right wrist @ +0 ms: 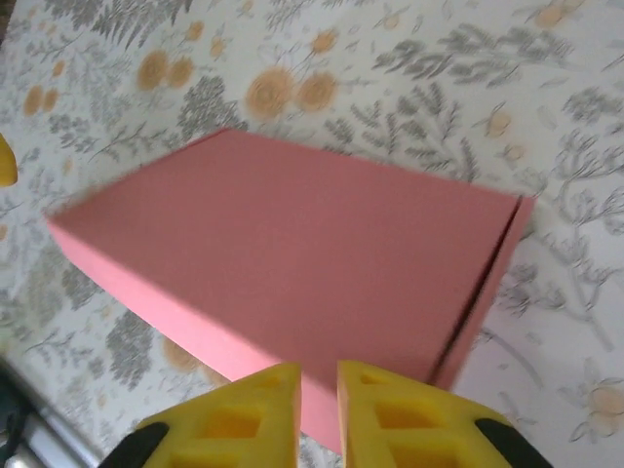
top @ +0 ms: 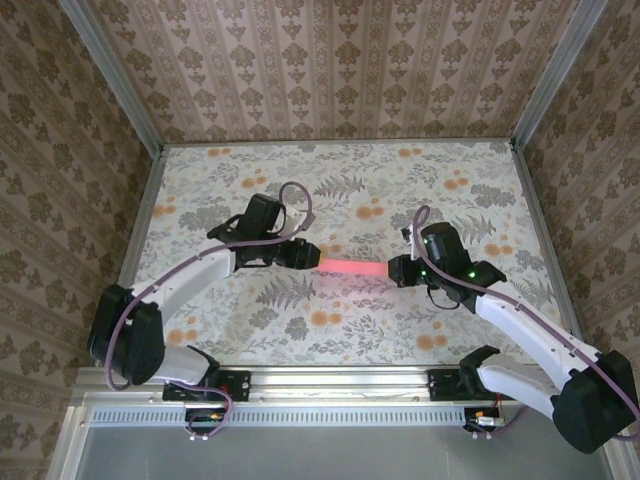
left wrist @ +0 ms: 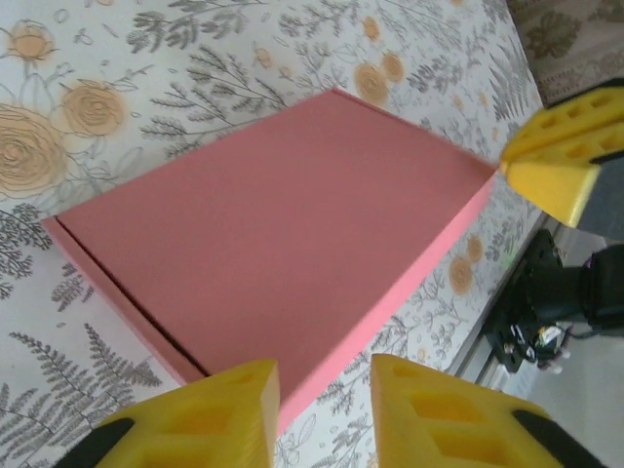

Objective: Fold the paper box

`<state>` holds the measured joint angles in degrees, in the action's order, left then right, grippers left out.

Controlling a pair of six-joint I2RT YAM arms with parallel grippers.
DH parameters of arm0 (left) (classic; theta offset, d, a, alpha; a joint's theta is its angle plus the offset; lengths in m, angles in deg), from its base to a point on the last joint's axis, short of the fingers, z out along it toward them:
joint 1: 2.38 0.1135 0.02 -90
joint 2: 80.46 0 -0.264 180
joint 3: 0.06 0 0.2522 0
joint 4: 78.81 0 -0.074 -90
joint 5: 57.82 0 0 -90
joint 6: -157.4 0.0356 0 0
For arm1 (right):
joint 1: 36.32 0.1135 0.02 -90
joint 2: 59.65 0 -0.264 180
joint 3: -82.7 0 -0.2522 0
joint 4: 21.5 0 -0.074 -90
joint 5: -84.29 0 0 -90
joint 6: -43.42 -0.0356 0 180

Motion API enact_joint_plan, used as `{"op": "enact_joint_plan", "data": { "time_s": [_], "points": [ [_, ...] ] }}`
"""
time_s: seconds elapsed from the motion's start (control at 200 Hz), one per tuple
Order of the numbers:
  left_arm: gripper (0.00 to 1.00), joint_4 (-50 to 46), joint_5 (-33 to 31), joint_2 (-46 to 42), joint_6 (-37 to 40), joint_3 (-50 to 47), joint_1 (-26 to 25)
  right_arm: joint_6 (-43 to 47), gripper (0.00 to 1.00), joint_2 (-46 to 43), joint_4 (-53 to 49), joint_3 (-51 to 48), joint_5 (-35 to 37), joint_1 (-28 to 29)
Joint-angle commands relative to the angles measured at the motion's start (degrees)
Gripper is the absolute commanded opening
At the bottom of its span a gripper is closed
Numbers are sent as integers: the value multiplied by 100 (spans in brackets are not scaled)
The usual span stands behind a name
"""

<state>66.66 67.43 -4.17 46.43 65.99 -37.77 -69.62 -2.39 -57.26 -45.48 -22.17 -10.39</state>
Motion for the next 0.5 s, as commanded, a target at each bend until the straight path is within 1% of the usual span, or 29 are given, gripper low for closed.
{"op": "enact_joint_plan", "data": {
  "time_s": [0.0, 0.09, 0.095, 0.1, 0.17, 0.18, 0.215, 0.27, 0.275, 0.29, 0.495],
  "points": [
    [41, 160, -82, -505, -391, -277, -44, -41, 32, -270, -97, -45, -556, 79],
    [69, 99, -204, -905, -460, -420, -24, -115, 52, -445, -103, -5, -715, 79],
    [70, 86, -212, -923, -465, -421, -22, -119, 55, -459, -114, 9, -717, 79],
    [72, 75, -225, -949, -467, -421, -16, -119, 55, -459, -114, 9, -717, 79],
    [97, -39, -308, -1172, -472, -433, 34, -188, 71, -529, -162, 70, -717, 80],
    [99, -54, -321, -1198, -468, -427, 49, -195, 74, -542, -164, 76, -717, 79],
    [100, -99, -362, -1261, -470, -423, 82, -245, 84, -549, -188, 100, -685, 79],
    [100, -144, -370, -1301, -482, -411, 169, -330, 94, -562, -221, 117, -572, 79],
    [100, -145, -370, -1301, -480, -408, 175, -353, 97, -565, -236, 112, -540, 79],
    [100, -158, -364, -1294, -478, -417, 205, -395, 100, -565, -249, 113, -489, 81],
    [100, -22, -699, -1090, -611, -622, 379, -945, 100, -494, -335, -91, 358, 46]
  ]
}}
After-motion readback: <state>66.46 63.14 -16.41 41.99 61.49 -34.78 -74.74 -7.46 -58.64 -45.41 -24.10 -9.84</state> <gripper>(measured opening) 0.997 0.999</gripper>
